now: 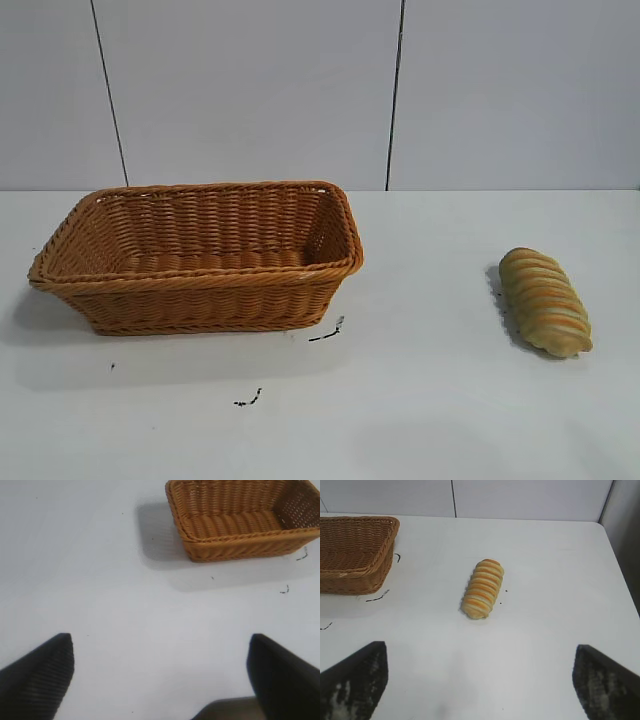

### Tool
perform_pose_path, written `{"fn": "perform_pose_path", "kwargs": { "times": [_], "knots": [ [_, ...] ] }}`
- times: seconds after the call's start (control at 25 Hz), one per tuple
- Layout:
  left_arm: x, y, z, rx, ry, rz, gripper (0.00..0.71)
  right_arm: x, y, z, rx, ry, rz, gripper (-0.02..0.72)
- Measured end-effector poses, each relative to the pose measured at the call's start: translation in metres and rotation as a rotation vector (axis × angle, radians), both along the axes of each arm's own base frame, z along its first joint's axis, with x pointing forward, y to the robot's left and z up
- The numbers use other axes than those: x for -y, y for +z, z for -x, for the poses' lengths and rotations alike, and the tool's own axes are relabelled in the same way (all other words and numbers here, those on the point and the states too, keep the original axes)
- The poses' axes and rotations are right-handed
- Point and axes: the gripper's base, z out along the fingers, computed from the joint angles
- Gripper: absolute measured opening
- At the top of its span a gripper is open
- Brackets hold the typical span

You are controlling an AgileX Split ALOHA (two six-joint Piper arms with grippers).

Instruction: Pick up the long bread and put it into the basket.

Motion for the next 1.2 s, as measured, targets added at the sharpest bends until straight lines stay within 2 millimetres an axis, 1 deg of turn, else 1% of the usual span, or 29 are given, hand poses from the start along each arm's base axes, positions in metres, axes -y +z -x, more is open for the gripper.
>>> {"fn": "perform_pose_path", "kwargs": {
  "times": [0.48,0.64,0.8,0.92,1.04,1.2],
  "knots": [
    [0.000,0.000,0.000,0.000,0.000,0.000,0.692,-0.001,0.000,0.000,-0.002,0.007,-0.011,0.689],
    [0.000,0.000,0.000,0.000,0.000,0.000,0.692,-0.001,0.007,-0.010,-0.063,0.000,-0.023,0.689],
    [0.000,0.000,0.000,0.000,0.000,0.000,0.692,-0.002,0.023,-0.038,-0.174,-0.005,-0.028,0.689],
    [0.000,0.000,0.000,0.000,0.000,0.000,0.692,-0.002,0.036,-0.068,-0.275,-0.009,-0.029,0.689],
    [0.000,0.000,0.000,0.000,0.000,0.000,0.692,-0.003,0.040,-0.108,-0.409,-0.012,-0.026,0.689],
    [0.000,0.000,0.000,0.000,0.000,0.000,0.692,-0.004,0.035,-0.163,-0.572,-0.015,-0.022,0.689]
  ]
}}
